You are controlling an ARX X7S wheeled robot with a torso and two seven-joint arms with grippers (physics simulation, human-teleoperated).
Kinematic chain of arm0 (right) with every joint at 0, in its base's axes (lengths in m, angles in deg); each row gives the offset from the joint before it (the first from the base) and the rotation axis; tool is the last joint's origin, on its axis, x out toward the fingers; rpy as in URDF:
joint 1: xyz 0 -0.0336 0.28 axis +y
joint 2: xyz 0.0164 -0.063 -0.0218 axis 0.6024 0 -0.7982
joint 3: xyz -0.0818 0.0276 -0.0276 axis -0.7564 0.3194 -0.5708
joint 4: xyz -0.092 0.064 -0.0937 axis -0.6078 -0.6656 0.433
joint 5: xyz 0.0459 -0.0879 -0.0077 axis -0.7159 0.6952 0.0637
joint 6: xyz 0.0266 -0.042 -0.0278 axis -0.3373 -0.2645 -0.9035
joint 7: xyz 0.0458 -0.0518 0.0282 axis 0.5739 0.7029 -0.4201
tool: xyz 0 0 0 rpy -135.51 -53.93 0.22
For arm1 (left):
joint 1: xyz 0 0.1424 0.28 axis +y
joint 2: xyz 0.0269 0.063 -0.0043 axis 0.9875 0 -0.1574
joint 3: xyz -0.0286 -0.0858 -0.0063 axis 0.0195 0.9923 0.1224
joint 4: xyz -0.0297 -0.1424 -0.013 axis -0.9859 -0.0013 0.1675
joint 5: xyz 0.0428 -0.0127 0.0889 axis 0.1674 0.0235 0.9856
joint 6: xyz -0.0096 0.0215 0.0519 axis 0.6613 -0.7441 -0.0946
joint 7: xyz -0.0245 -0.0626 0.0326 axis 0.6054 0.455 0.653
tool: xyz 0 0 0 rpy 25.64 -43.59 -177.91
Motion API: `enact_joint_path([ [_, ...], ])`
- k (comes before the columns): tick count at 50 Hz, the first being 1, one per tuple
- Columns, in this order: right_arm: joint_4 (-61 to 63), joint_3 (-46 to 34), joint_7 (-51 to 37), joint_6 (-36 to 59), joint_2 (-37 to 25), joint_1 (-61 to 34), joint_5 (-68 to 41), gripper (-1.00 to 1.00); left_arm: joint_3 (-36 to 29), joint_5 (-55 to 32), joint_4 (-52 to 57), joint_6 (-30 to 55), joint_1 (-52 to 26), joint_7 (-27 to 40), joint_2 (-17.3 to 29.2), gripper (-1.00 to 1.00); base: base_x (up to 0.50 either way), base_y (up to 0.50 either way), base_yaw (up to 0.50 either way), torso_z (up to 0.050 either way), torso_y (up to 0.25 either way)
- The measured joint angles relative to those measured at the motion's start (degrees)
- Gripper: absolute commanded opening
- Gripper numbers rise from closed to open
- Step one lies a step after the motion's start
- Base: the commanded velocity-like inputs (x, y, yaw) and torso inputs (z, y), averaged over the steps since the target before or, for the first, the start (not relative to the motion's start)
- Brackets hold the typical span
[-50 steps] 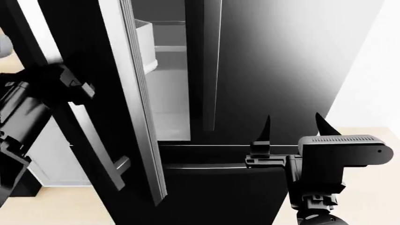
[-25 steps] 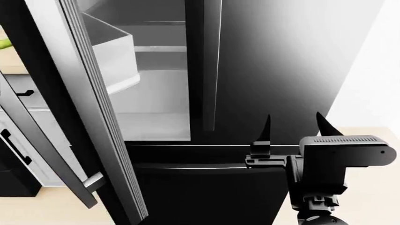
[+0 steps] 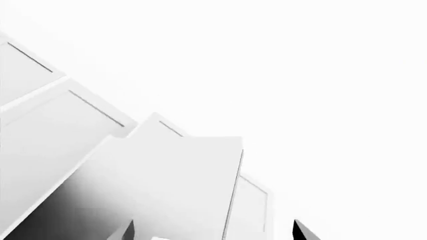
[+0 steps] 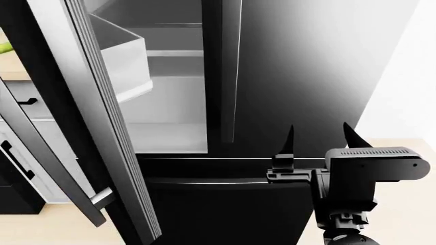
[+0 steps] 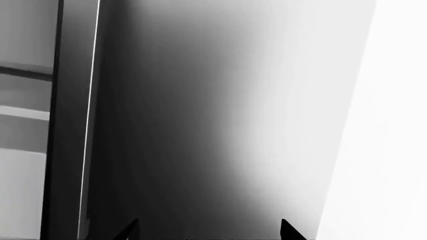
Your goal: Open the fridge doors
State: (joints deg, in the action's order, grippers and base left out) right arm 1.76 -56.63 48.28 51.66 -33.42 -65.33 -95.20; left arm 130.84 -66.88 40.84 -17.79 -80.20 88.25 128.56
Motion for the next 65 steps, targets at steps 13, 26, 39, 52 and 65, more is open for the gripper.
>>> enact_joint_path([
  [13,-0.1,0.3,-0.3,-0.4,-0.2,0.4,-0.4,1.00,-1.9,-5.4,6.2,2.1,4.8,0.7,-2.1,1.00,0.00,0.00,0.00,0.000,0.000],
  [26,-0.1,0.3,-0.7,-0.4,-0.4,0.6,-0.8,1.00,-0.6,-21.0,9.0,16.0,4.3,10.7,-11.0,1.00,0.00,0.00,0.00,0.000,0.000],
  [39,-0.5,0.9,-1.0,-0.8,-0.6,0.7,-1.3,1.00,-2.3,-37.4,9.8,27.0,6.8,28.0,-21.6,1.00,0.00,0.00,0.00,0.000,0.000],
  [52,-1.0,1.4,-1.3,-1.4,-0.6,0.8,-1.8,1.00,-0.7,-42.7,10.0,34.2,18.3,33.0,-27.8,1.00,0.00,0.00,0.00,0.000,0.000],
  [65,-1.8,1.4,-1.5,-2.0,-0.7,0.9,-2.2,1.00,2.9,-47.3,10.1,42.8,27.7,33.4,-33.2,1.00,0.00,0.00,0.00,0.000,0.000],
])
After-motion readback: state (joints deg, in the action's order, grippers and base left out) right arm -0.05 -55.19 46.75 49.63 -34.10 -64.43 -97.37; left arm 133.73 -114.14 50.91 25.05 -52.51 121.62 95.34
